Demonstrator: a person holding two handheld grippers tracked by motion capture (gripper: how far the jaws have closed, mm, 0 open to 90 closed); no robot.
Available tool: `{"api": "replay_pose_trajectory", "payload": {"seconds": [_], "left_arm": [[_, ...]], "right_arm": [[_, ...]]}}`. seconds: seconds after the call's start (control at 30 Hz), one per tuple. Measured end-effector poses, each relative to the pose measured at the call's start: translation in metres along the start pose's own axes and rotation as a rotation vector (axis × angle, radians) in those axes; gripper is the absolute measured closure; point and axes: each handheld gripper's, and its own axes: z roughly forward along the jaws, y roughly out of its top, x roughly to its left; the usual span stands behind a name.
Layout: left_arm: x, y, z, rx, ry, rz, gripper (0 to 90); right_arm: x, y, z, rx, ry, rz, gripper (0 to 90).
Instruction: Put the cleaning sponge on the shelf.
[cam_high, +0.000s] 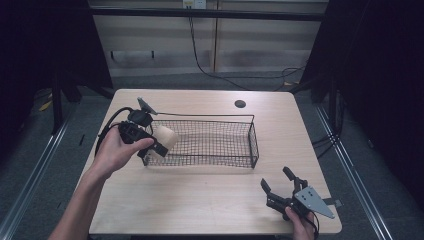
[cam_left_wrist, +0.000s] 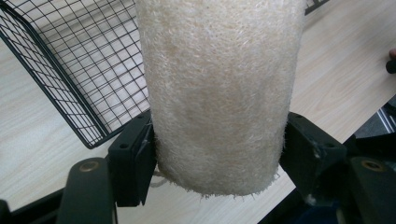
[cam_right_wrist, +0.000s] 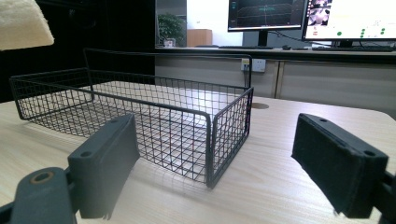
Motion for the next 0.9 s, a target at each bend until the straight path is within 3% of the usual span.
{"api": "replay_pose_trajectory", "payload": {"seconds": [0.43,0.63,0.9], "left_arm": [[0.003,0.016,0.004,-0.012,0.064,-0.096,32.2],[0.006,0.022,0.011,-0.010,0.086,-0.173,32.2],[0.011,0.027,0.019,0.001,0.092,-0.208,32.2]], "right_arm": [[0.000,0.000,0.000,0.000,0.000,0.002,13.8],[0.000,0.000,0.000,-0.001,-0.001,0.001,13.8],[0.000,0.000,0.000,0.000,0.001,0.003,13.8]]}}
